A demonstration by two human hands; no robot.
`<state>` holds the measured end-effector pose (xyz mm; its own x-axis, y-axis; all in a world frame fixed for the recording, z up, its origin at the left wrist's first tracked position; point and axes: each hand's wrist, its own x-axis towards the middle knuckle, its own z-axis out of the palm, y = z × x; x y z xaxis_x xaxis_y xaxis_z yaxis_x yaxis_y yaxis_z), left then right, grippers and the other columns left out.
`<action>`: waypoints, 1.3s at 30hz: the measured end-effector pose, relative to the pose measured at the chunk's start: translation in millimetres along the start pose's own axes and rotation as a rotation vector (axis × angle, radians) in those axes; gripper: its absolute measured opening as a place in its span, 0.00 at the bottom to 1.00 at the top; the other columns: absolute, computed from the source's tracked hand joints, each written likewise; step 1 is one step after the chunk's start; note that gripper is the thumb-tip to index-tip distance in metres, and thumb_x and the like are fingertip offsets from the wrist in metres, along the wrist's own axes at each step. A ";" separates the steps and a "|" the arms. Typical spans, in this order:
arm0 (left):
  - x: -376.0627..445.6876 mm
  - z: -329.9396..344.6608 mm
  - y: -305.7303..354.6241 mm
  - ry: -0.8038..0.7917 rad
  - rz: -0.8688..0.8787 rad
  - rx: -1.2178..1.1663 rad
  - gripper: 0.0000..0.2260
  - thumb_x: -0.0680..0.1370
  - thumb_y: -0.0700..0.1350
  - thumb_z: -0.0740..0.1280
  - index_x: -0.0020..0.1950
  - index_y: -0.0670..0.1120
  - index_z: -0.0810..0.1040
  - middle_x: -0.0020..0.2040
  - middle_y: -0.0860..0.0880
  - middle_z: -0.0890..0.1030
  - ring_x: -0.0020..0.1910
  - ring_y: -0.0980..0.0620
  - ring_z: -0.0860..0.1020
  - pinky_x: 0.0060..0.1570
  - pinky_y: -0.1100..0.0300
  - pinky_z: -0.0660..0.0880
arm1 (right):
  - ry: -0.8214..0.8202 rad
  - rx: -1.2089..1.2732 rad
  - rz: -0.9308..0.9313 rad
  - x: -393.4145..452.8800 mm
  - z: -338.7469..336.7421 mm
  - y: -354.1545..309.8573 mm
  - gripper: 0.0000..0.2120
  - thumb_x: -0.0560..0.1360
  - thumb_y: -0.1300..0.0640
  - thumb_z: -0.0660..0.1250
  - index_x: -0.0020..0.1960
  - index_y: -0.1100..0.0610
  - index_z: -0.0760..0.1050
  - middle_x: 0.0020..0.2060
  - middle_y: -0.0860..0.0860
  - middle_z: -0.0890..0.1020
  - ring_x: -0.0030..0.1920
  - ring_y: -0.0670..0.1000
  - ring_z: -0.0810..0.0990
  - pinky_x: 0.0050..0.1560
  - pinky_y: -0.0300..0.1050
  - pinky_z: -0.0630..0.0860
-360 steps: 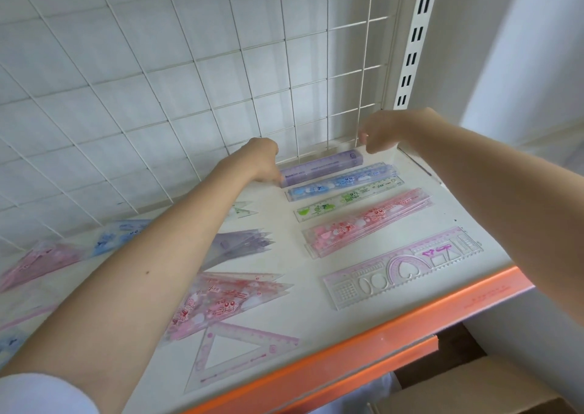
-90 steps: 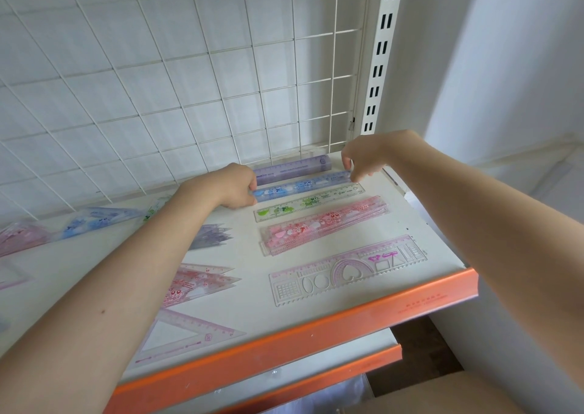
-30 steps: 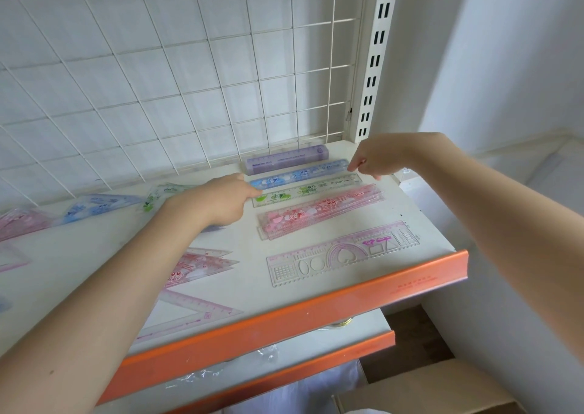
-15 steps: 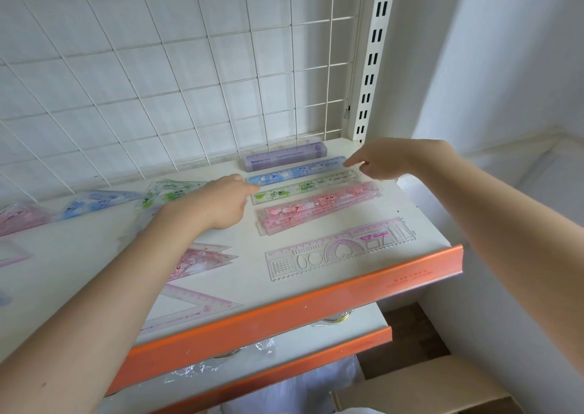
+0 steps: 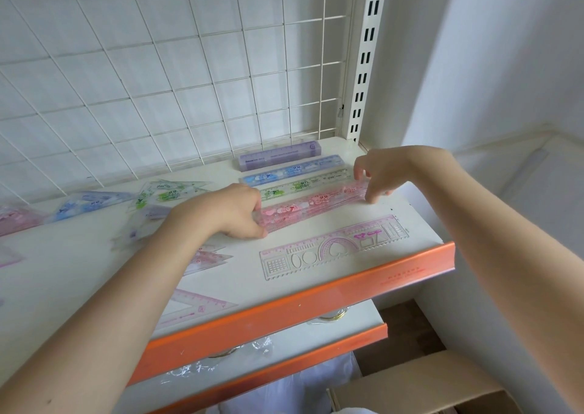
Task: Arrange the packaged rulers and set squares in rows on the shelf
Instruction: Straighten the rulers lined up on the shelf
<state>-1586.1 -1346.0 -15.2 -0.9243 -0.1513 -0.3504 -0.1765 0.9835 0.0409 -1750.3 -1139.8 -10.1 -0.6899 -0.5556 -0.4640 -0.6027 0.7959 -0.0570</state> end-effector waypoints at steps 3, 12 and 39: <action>0.0 1.0 1.1 0.009 0.008 -0.026 0.16 0.72 0.49 0.70 0.56 0.42 0.77 0.56 0.44 0.77 0.54 0.46 0.76 0.55 0.52 0.75 | 0.023 -0.039 -0.014 -0.8 1.4 -6.0 0.20 0.68 0.56 0.70 0.59 0.56 0.74 0.51 0.54 0.81 0.43 0.49 0.80 0.44 0.42 0.72; 1.6 5.3 -1.3 0.077 0.017 -0.104 0.11 0.68 0.43 0.70 0.48 0.51 0.73 0.46 0.48 0.72 0.43 0.48 0.70 0.45 0.61 0.69 | 0.067 -0.013 0.000 -3.8 2.0 -7.6 0.16 0.67 0.59 0.70 0.54 0.62 0.79 0.48 0.54 0.83 0.42 0.51 0.76 0.43 0.42 0.69; -3.3 0.9 10.0 0.063 -0.019 0.012 0.11 0.71 0.46 0.68 0.50 0.41 0.75 0.51 0.44 0.76 0.50 0.43 0.77 0.48 0.53 0.76 | 0.060 -0.141 0.040 -9.2 2.1 -25.7 0.29 0.66 0.59 0.71 0.65 0.54 0.66 0.49 0.50 0.71 0.54 0.57 0.75 0.55 0.54 0.75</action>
<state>-1584.5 -1335.7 -14.4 -0.9402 -0.1757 -0.2918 -0.1906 0.9814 0.0232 -1727.6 -1154.6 -6.2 -0.7348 -0.5406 -0.4096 -0.6214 0.7786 0.0870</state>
